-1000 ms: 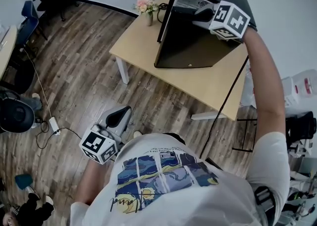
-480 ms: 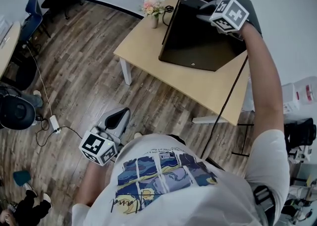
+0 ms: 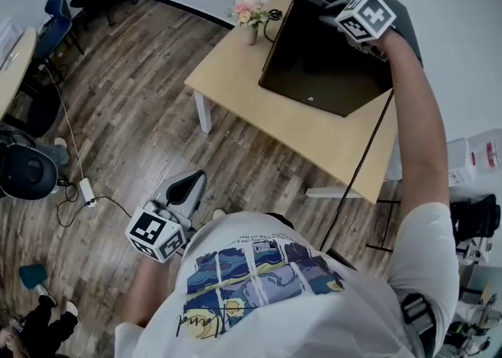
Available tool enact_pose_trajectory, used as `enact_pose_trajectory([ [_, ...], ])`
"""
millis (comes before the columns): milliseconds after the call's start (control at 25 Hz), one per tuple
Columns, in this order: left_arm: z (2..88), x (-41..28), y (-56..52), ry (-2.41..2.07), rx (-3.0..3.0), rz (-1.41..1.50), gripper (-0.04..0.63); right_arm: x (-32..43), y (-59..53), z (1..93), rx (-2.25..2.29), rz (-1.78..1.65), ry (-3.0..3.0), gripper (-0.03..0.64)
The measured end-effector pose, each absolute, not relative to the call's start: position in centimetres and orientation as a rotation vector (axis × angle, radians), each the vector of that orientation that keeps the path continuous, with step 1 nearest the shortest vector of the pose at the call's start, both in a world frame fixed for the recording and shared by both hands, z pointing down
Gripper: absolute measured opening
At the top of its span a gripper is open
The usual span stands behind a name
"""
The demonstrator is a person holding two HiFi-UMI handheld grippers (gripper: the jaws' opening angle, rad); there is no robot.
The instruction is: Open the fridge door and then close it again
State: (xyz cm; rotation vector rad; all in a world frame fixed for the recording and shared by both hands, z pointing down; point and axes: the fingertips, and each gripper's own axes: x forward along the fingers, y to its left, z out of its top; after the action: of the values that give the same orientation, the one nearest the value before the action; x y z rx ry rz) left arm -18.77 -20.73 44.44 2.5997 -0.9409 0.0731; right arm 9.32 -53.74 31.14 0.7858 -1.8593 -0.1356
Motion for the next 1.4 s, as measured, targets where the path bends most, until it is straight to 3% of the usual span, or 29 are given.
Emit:
enact_pose_trajectory([
  [640, 44.8, -18.4, -19.9, -0.958, 2.575, 0.093, 0.008, 10.3, -56.3, 30.7, 0.925, -0.117, -1.898, 0.038],
  [960, 44.6, -16.9, -18.6, -0.94, 2.583, 0.107, 0.008, 10.0, -56.2, 30.6, 1.013, -0.29, -1.9, 0.052],
  [1120, 44.4, -15.5, -17.8, -0.928, 2.583, 0.11, 0.008, 10.1, -55.6, 30.4, 1.071, -0.399, -1.9, 0.11],
  [1280, 44.4, -14.2, -16.6, -0.917, 2.584, 0.121, 0.008, 11.1, -53.6, 30.3, 1.15, -0.451, -1.945, 0.109],
  [1400, 44.4, -13.1, -15.7, -0.904, 2.588, 0.131, 0.008, 12.0, -50.7, 30.9, 1.175, -0.44, -2.0, 0.069],
])
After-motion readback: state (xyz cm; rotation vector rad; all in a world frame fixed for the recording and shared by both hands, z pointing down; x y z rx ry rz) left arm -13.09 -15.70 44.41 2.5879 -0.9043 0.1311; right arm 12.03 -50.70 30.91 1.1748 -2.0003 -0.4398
